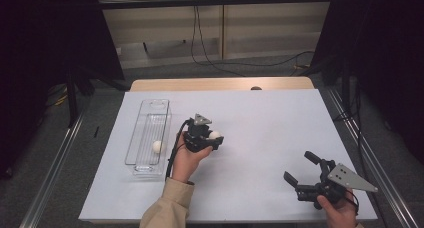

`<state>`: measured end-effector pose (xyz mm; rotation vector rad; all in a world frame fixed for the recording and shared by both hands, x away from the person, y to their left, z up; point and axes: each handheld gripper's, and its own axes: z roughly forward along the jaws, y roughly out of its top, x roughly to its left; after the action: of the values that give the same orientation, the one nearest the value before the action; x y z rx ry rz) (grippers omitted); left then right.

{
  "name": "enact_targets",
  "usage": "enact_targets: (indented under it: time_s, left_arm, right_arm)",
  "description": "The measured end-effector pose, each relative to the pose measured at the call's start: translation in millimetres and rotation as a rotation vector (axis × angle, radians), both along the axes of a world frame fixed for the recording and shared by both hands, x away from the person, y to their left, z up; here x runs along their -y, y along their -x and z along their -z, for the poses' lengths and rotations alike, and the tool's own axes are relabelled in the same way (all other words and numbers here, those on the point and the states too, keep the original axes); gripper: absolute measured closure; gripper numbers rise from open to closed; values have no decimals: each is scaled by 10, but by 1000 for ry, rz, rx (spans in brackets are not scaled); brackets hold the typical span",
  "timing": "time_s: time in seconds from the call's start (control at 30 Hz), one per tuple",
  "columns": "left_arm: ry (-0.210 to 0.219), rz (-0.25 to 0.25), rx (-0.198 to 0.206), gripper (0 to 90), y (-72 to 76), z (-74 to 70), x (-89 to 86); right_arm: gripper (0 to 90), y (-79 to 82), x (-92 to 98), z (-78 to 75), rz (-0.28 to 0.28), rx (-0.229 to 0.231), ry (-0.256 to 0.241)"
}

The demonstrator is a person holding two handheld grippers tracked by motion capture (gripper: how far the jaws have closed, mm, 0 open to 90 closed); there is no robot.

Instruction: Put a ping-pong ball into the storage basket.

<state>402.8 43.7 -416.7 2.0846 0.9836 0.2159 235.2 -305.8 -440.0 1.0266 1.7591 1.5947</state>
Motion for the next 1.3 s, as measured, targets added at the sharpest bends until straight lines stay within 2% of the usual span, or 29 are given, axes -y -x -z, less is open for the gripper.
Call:
enact_targets:
  time_s: [0.23, 0.3, 1.3]
  left_arm:
    - [7, -10, -2, 511, 5, -37, -43]
    - [-6, -8, -4, 511, 3, -41, -56]
    - [18, -40, -12, 511, 3, -136, -247]
  right_arm:
    - [13, 0, 4, -1, 0, 1, 1]
    - [13, 1, 3, -1, 1, 0, 0]
    - [13, 6, 5, -10, -1, 1, -4]
